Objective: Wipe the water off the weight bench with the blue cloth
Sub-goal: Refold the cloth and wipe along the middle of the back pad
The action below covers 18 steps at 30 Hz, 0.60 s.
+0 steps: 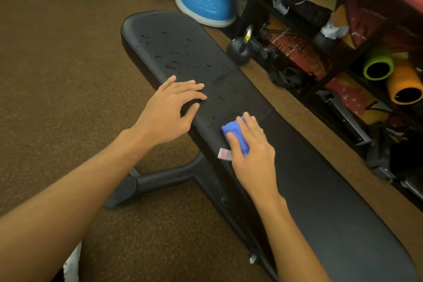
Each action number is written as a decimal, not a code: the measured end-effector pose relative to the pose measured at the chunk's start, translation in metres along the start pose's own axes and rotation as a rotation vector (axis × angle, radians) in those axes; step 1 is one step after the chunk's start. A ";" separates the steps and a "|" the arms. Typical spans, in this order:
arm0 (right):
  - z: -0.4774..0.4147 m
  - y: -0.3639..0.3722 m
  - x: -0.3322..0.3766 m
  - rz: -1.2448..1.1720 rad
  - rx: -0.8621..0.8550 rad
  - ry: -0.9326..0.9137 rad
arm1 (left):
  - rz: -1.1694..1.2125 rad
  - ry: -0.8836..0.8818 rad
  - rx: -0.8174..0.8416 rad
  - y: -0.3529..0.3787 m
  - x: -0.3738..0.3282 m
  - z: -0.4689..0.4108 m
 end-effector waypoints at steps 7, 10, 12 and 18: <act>0.009 0.019 0.023 0.052 0.175 -0.191 | 0.001 -0.001 0.011 -0.004 0.002 0.003; 0.009 0.001 0.006 -0.006 0.109 -0.114 | -0.018 -0.006 -0.002 -0.005 0.003 0.005; -0.009 0.004 0.003 0.000 0.003 0.034 | -0.024 -0.017 -0.012 -0.007 0.003 0.006; 0.005 0.023 0.028 0.099 0.198 -0.223 | -0.022 -0.025 0.010 -0.008 0.002 0.005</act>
Point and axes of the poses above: each hand's wrist, its own z-axis away from the middle knuckle, its own y-axis out of the palm, x = y × z, the point moved 4 cm from there along -z, towards the middle knuckle, and after that the axes turned 11 degrees about -z, right-handed, at the moved point
